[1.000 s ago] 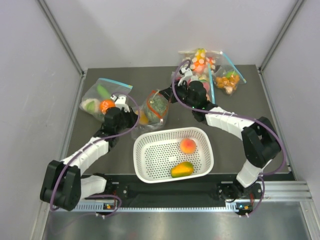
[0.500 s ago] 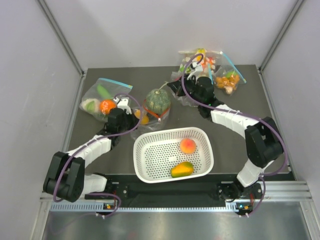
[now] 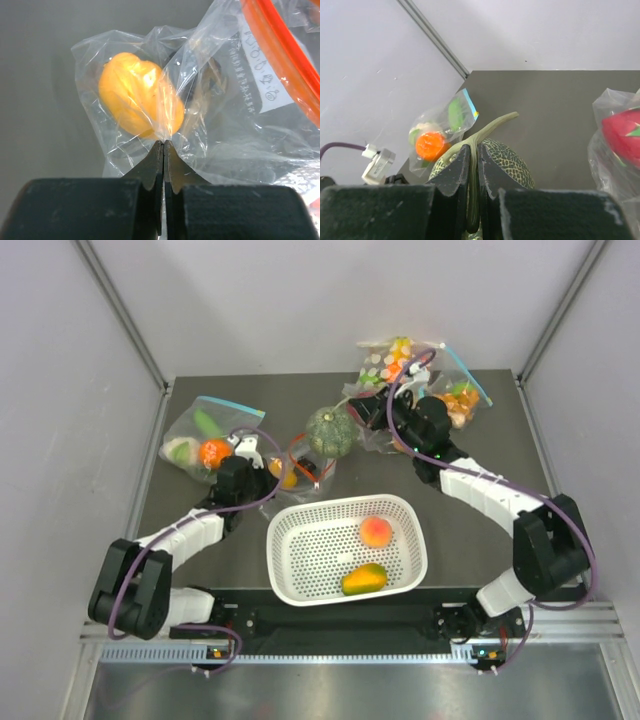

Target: Open the zip-top bag and remove the fake food

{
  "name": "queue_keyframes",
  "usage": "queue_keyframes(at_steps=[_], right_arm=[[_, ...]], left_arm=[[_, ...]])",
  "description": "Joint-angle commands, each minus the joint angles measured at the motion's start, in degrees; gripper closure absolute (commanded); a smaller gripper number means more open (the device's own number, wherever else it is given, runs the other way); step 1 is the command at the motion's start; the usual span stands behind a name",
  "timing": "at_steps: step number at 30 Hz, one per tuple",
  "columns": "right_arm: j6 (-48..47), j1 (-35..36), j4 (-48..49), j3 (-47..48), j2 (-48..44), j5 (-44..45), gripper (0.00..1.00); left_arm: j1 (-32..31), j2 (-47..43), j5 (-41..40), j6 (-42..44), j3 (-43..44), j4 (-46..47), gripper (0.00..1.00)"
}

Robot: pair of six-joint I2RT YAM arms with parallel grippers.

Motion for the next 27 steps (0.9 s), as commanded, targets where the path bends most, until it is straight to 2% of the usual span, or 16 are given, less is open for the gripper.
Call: queue_keyframes(at_steps=[1, 8, 21, 27], right_arm=[[-2.12, -0.41, 3.06, -2.23, -7.42, 0.57, 1.00], [-7.65, -0.41, -2.74, -8.65, -18.76, 1.71, 1.00], [-16.27, 0.91, -26.01, -17.87, -42.21, -5.92, 1.00], [-16.63, 2.14, -31.22, -24.63, -46.63, -9.80, 1.00]], left_arm=[[0.22, 1.08, -1.39, 1.22, 1.49, 1.30, 1.00], [0.66, 3.02, -0.51, 1.67, 4.48, 0.77, 1.00], [0.84, 7.15, -0.68, 2.55, 11.16, -1.25, 1.00], [0.84, 8.38, 0.37, 1.67, 12.92, -1.34, 1.00]])
